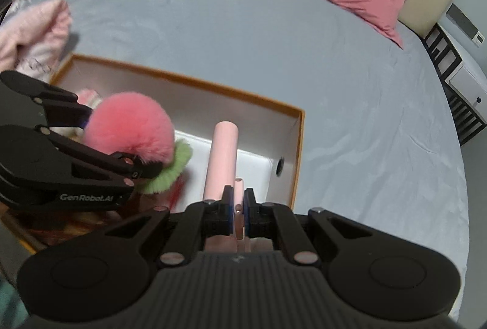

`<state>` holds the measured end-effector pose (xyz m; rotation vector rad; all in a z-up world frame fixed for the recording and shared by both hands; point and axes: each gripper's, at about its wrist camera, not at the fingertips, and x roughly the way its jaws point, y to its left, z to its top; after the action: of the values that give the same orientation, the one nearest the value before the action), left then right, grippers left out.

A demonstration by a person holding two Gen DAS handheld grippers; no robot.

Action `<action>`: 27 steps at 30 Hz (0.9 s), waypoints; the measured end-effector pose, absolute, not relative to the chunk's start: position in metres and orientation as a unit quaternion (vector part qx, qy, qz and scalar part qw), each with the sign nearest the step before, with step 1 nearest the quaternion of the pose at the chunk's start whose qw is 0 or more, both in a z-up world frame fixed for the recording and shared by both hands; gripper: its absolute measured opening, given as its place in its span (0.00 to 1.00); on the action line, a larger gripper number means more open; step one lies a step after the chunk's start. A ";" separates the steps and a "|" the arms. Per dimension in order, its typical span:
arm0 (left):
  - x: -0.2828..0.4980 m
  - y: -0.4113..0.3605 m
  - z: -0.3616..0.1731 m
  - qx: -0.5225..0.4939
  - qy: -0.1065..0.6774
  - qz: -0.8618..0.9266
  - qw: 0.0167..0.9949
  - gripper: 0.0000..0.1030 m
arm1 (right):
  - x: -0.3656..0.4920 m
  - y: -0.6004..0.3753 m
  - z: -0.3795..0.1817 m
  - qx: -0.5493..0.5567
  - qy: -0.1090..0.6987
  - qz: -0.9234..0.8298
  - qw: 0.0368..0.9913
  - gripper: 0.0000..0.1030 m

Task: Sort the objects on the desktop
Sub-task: 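Lift the ball and fan up over the box with both grippers, then lower the ball and fan into the box and open both grippers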

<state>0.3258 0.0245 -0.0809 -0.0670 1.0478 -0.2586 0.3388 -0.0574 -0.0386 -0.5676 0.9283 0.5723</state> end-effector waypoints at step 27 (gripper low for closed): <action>0.308 0.060 -0.051 -0.095 0.474 -0.091 0.870 0.54 | 0.338 -0.028 -0.095 -0.319 0.475 0.202 0.795 0.11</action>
<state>0.3082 0.0603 -0.0509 -0.1997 0.9918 -0.1902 0.3381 -0.0281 -0.0950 -0.6866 1.0211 0.4334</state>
